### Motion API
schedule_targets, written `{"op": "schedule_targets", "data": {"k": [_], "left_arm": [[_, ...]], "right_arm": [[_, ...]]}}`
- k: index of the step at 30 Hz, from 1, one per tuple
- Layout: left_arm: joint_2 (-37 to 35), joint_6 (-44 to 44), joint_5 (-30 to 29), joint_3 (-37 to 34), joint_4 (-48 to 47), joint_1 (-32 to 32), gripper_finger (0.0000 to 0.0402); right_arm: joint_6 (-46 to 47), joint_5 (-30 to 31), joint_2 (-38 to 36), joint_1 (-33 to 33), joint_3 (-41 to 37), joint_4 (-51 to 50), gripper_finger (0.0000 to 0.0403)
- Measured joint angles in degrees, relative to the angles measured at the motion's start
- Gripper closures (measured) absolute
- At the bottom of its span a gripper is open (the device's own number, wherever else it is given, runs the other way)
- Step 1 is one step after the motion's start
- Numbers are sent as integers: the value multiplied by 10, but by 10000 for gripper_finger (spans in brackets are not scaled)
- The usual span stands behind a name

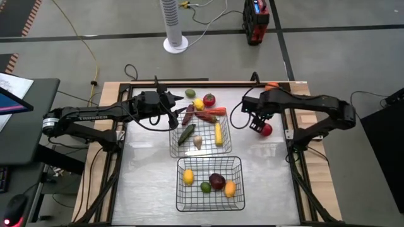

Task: Sort produce into baskets
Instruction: Put the tomato into the bottom wire basket

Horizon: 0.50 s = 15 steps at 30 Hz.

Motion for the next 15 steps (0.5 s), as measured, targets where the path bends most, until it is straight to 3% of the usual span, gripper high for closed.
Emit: {"op": "schedule_targets", "data": {"k": [9,15], "left_arm": [[0,-4,0,0,11,0,194],[0,-4,5,0,2,0,194]], "right_arm": [[2,-29,-16,5,-29,11,85],[-22,-31,-11,-25,-77,17,41]]}}
